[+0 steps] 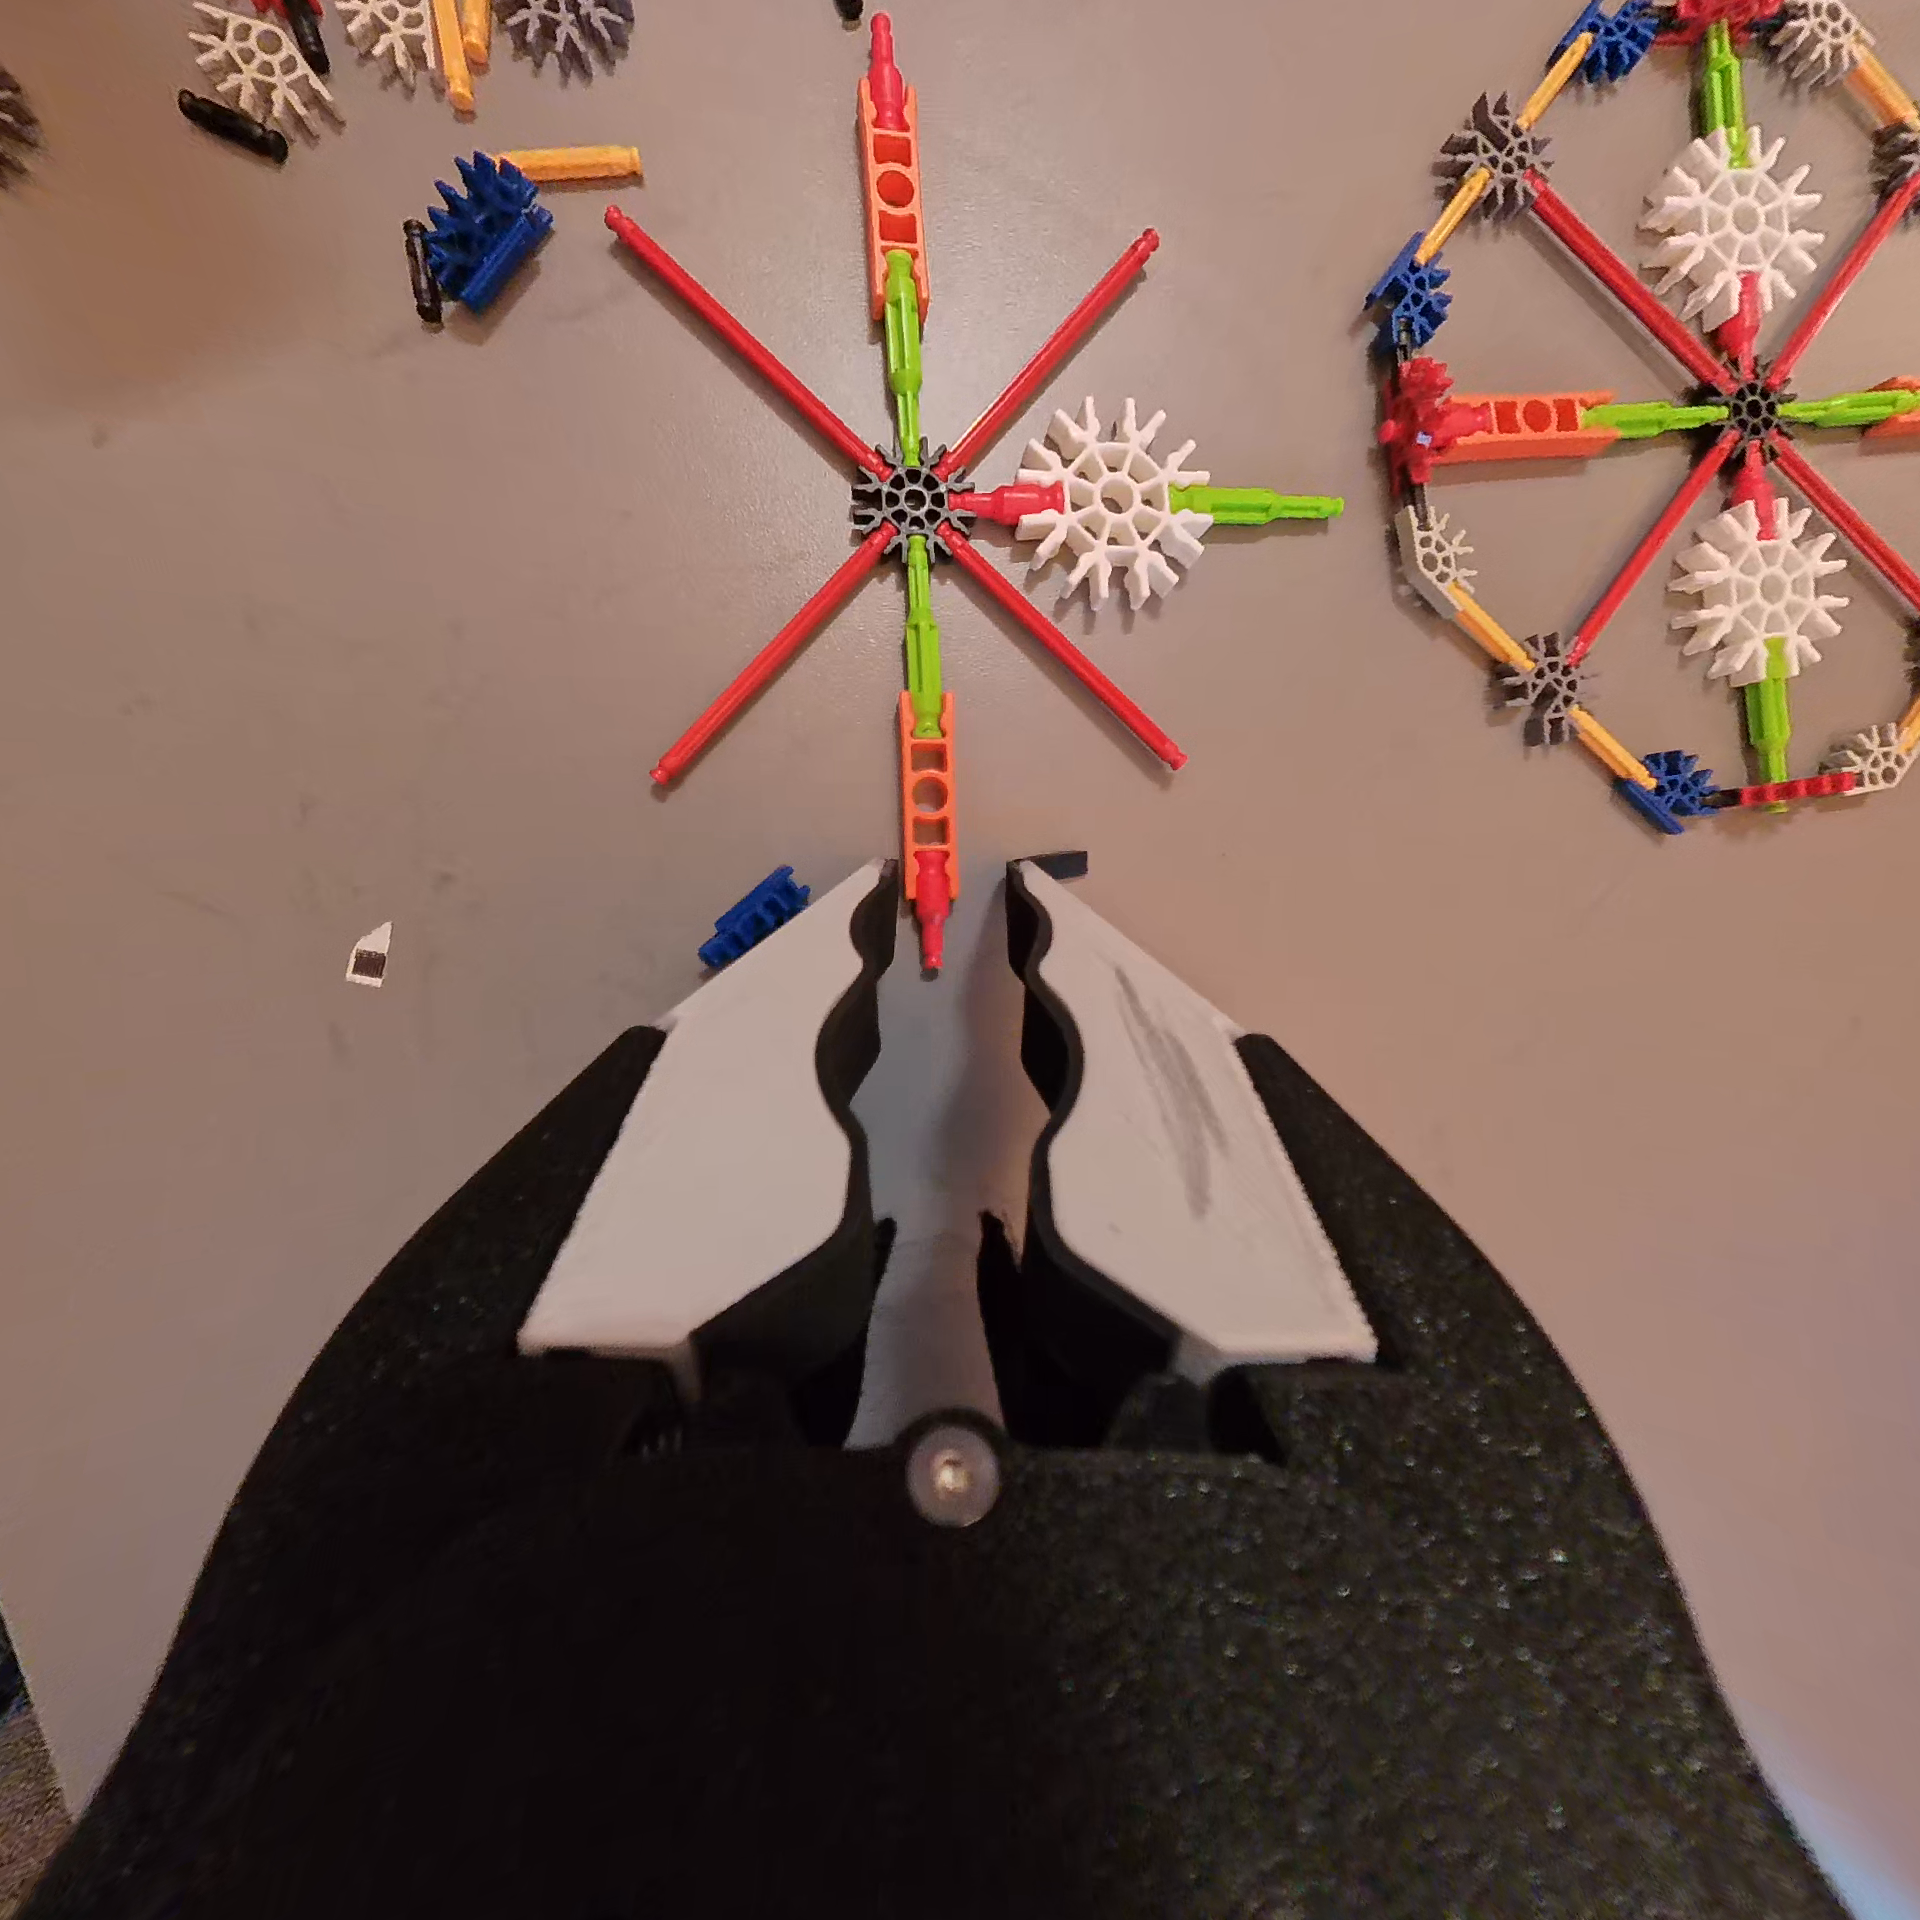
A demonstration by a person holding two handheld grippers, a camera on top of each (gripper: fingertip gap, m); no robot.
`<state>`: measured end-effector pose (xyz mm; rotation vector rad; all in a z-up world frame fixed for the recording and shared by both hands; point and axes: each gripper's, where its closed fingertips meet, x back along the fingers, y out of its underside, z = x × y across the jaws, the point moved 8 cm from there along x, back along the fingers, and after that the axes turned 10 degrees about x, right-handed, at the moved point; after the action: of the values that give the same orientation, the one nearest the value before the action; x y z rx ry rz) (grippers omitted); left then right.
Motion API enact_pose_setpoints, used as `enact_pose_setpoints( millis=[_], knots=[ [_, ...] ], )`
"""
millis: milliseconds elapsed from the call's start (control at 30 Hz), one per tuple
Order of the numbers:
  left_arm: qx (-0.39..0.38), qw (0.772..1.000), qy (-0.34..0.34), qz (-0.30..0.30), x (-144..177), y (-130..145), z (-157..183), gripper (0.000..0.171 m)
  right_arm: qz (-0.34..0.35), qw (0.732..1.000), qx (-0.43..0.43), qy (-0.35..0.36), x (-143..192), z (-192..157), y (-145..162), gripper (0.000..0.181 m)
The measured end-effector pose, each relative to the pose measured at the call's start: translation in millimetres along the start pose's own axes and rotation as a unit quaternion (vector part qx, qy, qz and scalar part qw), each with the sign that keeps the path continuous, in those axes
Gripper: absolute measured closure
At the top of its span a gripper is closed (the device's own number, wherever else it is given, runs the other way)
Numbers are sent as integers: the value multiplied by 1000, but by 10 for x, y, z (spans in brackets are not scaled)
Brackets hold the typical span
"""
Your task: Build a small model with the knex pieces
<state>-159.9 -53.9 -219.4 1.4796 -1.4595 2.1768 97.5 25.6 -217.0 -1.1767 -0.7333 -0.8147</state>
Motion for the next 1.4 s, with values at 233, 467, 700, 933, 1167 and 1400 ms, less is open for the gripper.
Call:
enact_pose_setpoints(
  millis=[233,467,700,933,1167,1400],
  knots=[
    [2,1000,4,2,-8,-3,2,127,6,1000,-2,-5,-1,-12,6,165],
    [2,1000,5,2,-14,-8,8,127,9,1000,-1,-10,-4,-24,7,169],
    [4,1000,4,3,-14,-6,8,126,8,1000,-2,-9,-4,-22,6,169],
    [4,1000,6,2,-7,3,12,126,-1,1000,-2,3,27,-1,32,158],
    [5,1000,9,-1,6,17,9,125,-3,1000,-6,9,74,15,53,155],
    [3,1000,3,-8,42,46,-1,123,1,1000,-7,13,116,20,58,155]
  ],
)
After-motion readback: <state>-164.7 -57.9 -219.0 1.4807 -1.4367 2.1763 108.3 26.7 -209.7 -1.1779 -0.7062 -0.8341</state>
